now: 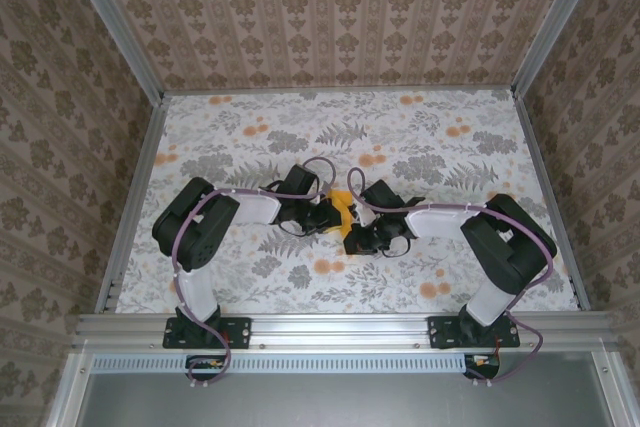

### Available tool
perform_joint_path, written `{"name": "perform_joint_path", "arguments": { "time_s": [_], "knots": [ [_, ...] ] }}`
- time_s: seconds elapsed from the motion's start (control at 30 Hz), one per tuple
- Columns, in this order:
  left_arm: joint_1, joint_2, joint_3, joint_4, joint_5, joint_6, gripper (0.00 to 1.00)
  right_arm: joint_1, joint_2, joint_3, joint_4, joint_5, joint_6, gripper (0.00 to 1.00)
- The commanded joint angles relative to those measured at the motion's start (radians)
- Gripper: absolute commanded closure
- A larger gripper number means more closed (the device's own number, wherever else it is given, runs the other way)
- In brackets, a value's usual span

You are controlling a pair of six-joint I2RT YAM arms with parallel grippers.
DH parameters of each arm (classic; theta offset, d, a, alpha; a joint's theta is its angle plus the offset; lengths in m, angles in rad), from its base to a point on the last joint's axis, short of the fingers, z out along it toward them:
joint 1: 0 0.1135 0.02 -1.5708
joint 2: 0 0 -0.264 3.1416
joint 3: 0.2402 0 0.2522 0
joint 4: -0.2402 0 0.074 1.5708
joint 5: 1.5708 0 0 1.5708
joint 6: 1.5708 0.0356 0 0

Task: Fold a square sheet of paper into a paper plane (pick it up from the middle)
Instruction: Fold the wing for the fifth time at the center of the table.

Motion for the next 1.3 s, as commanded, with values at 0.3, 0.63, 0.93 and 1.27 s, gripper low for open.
{"name": "perform_joint_path", "arguments": {
  "time_s": [0.3,0.63,0.93,1.27],
  "knots": [
    [0.0,0.06,-0.003,-0.105,-0.087,0.011,0.88,0.004,0.058,-0.028,-0.009,0.002,0.005,0.89],
    [-0.001,0.056,-0.007,-0.107,-0.086,0.015,0.88,-0.001,-0.068,-0.001,0.007,0.023,0.02,0.87],
    [-0.002,0.049,-0.007,-0.098,-0.076,0.017,0.88,-0.003,0.025,0.072,0.01,0.077,0.027,0.88],
    [0.007,-0.003,0.037,-0.088,-0.031,0.082,0.85,-0.016,0.064,-0.005,-0.031,0.063,-0.024,0.89]
  ]
}}
